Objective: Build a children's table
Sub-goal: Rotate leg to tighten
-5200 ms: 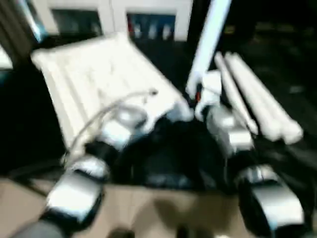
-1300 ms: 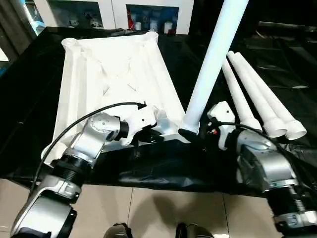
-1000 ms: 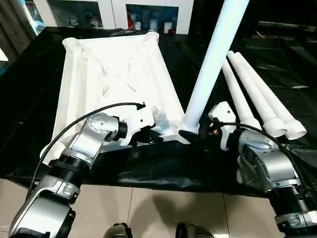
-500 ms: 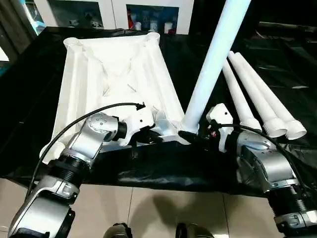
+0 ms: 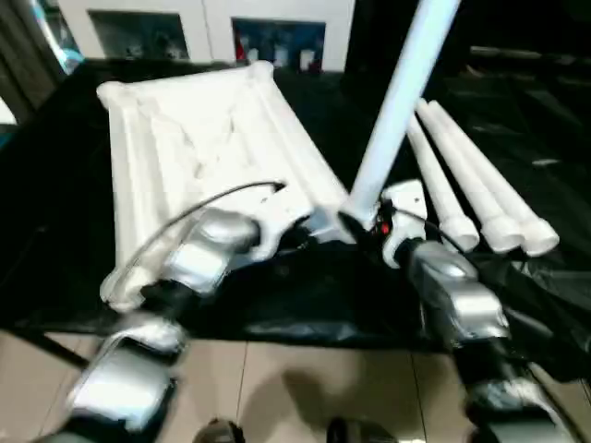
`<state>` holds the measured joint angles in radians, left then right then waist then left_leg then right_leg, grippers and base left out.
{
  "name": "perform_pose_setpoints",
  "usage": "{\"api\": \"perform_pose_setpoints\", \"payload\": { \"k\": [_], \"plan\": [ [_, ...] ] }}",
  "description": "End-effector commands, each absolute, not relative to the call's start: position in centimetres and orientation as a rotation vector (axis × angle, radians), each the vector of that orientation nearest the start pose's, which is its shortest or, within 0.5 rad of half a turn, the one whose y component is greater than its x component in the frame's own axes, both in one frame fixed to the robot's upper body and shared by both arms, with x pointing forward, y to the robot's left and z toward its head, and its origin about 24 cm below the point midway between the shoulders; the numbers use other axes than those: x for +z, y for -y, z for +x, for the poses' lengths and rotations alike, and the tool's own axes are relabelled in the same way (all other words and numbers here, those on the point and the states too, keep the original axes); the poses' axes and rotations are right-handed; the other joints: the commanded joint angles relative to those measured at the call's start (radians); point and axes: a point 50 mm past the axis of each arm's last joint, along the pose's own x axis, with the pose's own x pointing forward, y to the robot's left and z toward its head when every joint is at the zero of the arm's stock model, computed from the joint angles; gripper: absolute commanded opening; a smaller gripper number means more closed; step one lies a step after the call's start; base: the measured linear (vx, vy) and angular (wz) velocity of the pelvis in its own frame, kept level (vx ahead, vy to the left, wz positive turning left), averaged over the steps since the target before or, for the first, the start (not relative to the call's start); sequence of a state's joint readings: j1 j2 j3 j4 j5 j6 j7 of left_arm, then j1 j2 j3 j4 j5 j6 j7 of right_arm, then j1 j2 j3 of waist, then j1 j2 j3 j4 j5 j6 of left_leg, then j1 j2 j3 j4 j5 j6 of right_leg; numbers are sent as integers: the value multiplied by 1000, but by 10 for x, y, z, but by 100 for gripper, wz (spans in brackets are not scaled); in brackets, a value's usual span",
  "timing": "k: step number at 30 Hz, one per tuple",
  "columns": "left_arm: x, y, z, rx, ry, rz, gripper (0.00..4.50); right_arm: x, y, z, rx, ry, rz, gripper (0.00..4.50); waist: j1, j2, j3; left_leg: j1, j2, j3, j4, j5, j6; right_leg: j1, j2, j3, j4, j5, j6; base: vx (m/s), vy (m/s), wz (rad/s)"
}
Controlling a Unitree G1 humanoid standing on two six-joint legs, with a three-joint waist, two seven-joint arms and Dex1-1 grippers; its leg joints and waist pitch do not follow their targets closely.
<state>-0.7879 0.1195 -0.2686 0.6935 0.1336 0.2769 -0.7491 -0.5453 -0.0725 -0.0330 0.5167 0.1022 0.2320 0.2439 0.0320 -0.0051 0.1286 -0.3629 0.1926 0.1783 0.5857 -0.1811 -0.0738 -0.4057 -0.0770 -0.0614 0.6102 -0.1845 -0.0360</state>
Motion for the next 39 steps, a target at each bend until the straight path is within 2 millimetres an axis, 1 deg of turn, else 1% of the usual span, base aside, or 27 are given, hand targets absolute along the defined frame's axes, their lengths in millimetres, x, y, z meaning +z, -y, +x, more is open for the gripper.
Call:
{"api": "perform_pose_setpoints", "payload": {
  "k": [1, 2, 4, 5, 6, 7, 8, 9, 11, 13, 14, 15, 16, 17, 19, 20, 21, 23, 25, 26, 27, 28, 30, 32, 33, 36, 39],
  "plan": [
    [78, -46, 353, -980, -342, 407, 0, 19, 112, 334, 315, -402, 38, 276, 0, 7, -71, 10, 28, -9, -72, -202, 26, 49, -61, 49, -86, -238, -217, 0, 0, 0],
    [77, -43, 352, -990, -341, 414, 0, 20, 110, 334, 320, -396, 43, 276, 1, 6, -70, 11, 26, -8, -72, -214, 35, 47, -61, 49, -89, -244, -211, 0, 0, 0],
    [75, -40, 350, -1007, -335, 426, 0, 22, 109, 335, 329, -381, 57, 276, 1, 5, -72, 6, 25, -10, -73, -210, 43, 52, -63, 49, -89, -250, -201, 0, 0, 0],
    [75, -39, 350, -1008, -333, 429, 0, 23, 108, 336, 326, -375, 65, 276, 2, 6, -72, 7, 24, -10, -73, -210, 47, 50, -62, 49, -90, -255, -197, 0, 0, 0],
    [75, -38, 351, -1003, -334, 429, 0, 23, 108, 336, 324, -369, 71, 331, 2, 7, -71, 8, 25, -10, -73, -214, 48, 50, -62, 49, -91, -259, -195, 0, 0, 0],
    [75, -38, 351, -1003, -334, 429, 0, 23, 108, 336, 324, -369, 71, 331, 1, 7, -71, 7, 25, -11, -74, -217, 49, 49, -62, 48, -92, -269, -193, 0, 0, 0],
    [75, -40, 353, -999, -331, 435, 0, 26, 109, 339, 331, -345, 64, 345, 1, 7, -70, 7, 25, -12, -76, -226, 49, 48, -63, 47, -94, -286, -188, 0, 0, 0],
    [75, -43, 353, -999, -331, 435, 0, 29, 110, 340, 336, -328, 54, 348, 0, 6, -72, 8, 26, -12, -75, -233, 46, 47, -64, 48, -95, -295, -187, 0, 0, 0],
    [76, -45, 353, -1013, -325, 435, 0, 31, 110, 341, 350, -312, 50, 367, 0, 7, -71, 6, 26, -13, -77, -238, 49, 47, -63, 47, -96, -301, -186, 0, 0, 0],
    [77, -49, 353, -1029, -317, 438, 0, 36, 113, 342, 381, -293, 52, 367, 1, 6, -71, 6, 26, -13, -78, -239, 53, 47, -62, 47, -96, -302, -183, 0, 0, 0],
    [79, -54, 353, -1040, -313, 439, 0, 42, 118, 342, 412, -273, 36, 367, 0, 6, -72, 2, 27, -14, -78, -227, 58, 50, -63, 47, -93, -287, -184, 0, 0, 0],
    [79, -58, 352, -1051, -312, 440, 0, 46, 122, 341, 443, -259, 16, 367, 1, 3, -73, 2, 27, -14, -78, -216, 59, 51, -62, 47, -93, -276, -184, 0, 0, 0],
    [80, -60, 352, -1056, -311, 441, 0, 48, 124, 341, 455, -254, 8, 367, 2, 5, -76, 2, 28, -12, -75, -193, 70, 51, -63, 48, -90, -239, -192, 0, 0, 0],
    [80, -63, 352, -1067, -309, 443, 0, 51, 126, 340, 479, -245, -5, 367, 1, 4, -77, -1, 28, -12, -74, -168, 80, 53, -62, 47, -86, -202, -203, 0, 0, 0],
    [81, -67, 350, -1092, -301, 443, 0, 53, 131, 338, 518, -238, -25, 367, 2, 2, -79, -5, 27, -10, -71, -140, 92, 56, -64, 46, -82, -167, -216, 0, 0, 0],
    [81, -69, 349, -1116, -295, 444, 0, 55, 134, 336, 550, -235, -42, 367, 3, 1, -82, -6, 26, -9, -69, -116, 103, 59, -63, 47, -79, -135, -224, 0, 0, 0],
    [81, -72, 347, -1142, -293, 447, 0, 56, 137, 334, 582, -235, -56, 367, 5, 2, -83, -6, 26, -10, -68, -104, 107, 59, -63, 47, -76, -113, -229, 0, 0, 0],
    [83, -79, 343, -1202, -284, 454, 0, 61, 142, 330, 647, -235, -57, 367, 3, 3, -85, -10, 26, -10, -65, -69, 134, 64, -61, 46, -65, -25, -256, 0, 0, 0],
    [85, -86, 339, -1267, -274, 451, 0, 66, 148, 323, 729, -231, -77, 367, 6, 8, -87, -7, 27, -9, -62, -57, 151, 62, -60, 47, -61, 20, -271, 0, 0, 0],
    [86, -90, 337, -1294, -276, 450, 0, 69, 151, 319, 770, -232, -91, 367, 5, 5, -90, -8, 30, -9, -61, -38, 164, 64, -59, 49, -54, 64, -280, 0, 0, 0],
    [87, -92, 336, -1308, -279, 452, 0, 70, 152, 317, 793, -232, -102, 367, 7, 7, -90, -8, 29, -10, -60, -35, 170, 63, -59, 47, -53, 75, -283, 0, 0, 0],
    [88, -96, 335, -1330, -285, 459, 0, 72, 155, 313, 830, -232, -124, 367, 7, 7, -87, -7, 31, -8, -60, -43, 179, 59, -58, 47, -54, 71, -288, 0, 0, 0],
    [88, -98, 334, -1337, -287, 466, 0, 74, 157, 311, 852, -232, -136, 367, 7, 9, -86, -4, 34, -7, -62, -65, 171, 55, -59, 46, -58, 29, -290, 0, 0, 0],
    [89, -102, 334, -1343, -288, 471, 0, 76, 160, 309, 878, -235, -148, 367, 9, 9, -83, -1, 36, -7, -65, -103, 147, 54, -62, 47, -64, -39, -283, 0, 0, 0],
    [89, -105, 334, -1349, -289, 475, 0, 78, 161, 307, 895, -239, -157, 367, 10, 7, -84, -1, 36, -5, -65, -110, 139, 55, -62, 48, -65, -55, -277, 0, 0, 0],
    [90, -109, 334, -1344, -294, 489, 0, 79, 164, 306, 908, -241, -178, 367, 10, 6, -85, -4, 34, -6, -64, -100, 131, 56, -62, 49, -63, -48, -272, 0, 0, 0],
    [90, -112, 336, -1334, -298, 500, 0, 81, 165, 306, 913, -233, -172, 367, 10, 4, -89, -6, 32, -5, -61, -73, 137, 58, -62, 49, -59, -14, -274, 0, 0, 0]
  ]
}}
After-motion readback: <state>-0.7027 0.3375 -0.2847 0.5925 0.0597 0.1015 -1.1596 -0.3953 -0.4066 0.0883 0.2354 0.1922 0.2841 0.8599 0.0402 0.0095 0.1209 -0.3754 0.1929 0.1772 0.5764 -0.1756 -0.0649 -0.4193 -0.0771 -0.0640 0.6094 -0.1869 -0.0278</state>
